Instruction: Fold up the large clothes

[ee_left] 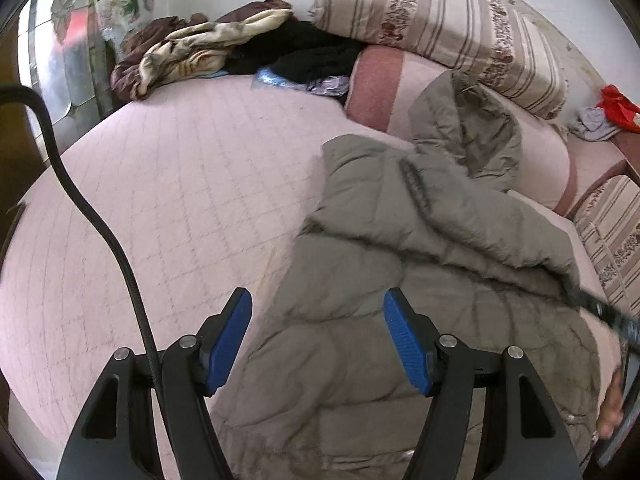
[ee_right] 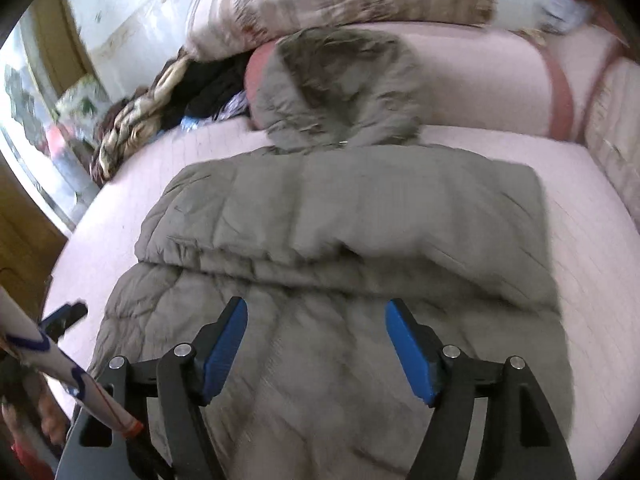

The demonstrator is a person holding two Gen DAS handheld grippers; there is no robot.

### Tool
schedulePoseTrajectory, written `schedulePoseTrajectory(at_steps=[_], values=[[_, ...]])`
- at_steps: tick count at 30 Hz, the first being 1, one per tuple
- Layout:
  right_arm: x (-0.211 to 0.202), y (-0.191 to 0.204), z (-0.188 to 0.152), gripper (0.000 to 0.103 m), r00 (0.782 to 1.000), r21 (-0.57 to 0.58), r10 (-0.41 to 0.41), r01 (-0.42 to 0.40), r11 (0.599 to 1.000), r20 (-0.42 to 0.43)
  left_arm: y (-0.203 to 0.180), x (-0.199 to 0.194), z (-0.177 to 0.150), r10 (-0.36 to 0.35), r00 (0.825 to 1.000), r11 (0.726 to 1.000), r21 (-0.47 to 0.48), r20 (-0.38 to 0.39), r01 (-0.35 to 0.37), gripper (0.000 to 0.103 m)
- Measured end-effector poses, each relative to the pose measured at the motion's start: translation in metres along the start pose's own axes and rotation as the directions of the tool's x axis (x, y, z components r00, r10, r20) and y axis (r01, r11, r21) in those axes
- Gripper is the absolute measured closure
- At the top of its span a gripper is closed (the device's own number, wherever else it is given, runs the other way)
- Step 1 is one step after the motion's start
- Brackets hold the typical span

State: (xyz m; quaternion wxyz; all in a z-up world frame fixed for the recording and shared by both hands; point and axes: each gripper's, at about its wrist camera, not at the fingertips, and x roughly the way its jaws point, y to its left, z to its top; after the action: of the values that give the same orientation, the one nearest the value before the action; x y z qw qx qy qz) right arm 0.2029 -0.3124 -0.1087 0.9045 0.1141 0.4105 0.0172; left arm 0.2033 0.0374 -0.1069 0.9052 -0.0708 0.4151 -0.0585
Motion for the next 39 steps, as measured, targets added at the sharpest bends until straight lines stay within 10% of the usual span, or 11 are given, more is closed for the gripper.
schedulePoseTrajectory(at_steps=[14,15,17,20,39], values=[[-0.053,-0.138,-0.043,0.026,0.99,0.295,0.031,-0.07,0.953,0.135,-0.097,0.139,0.08,-0.112,0.965,0.993,0.018,-0.238,0.119,0.028],[-0.054,-0.14,-0.039,0.026,0.99,0.29,0.026,-0.067,0.955,0.141,-0.099,0.145,0.081,-0.124,0.962,0.992,-0.002,-0.242,0.127,0.031],[-0.055,-0.141,-0.034,0.026,0.988,0.273,0.004,-0.046,0.961,0.151,-0.107,0.153,0.085,-0.152,0.948,0.988,-0.013,-0.279,0.154,0.069],[-0.048,-0.144,-0.027,0.026,0.99,0.269,-0.013,-0.026,0.963,0.142,-0.116,0.139,0.096,-0.133,0.955,0.988,0.036,-0.266,0.148,0.083],[0.009,-0.119,-0.006,0.026,0.999,0.276,-0.015,0.002,0.961,0.045,-0.095,0.113,0.076,0.099,0.989,0.976,0.205,-0.106,-0.076,0.066]])
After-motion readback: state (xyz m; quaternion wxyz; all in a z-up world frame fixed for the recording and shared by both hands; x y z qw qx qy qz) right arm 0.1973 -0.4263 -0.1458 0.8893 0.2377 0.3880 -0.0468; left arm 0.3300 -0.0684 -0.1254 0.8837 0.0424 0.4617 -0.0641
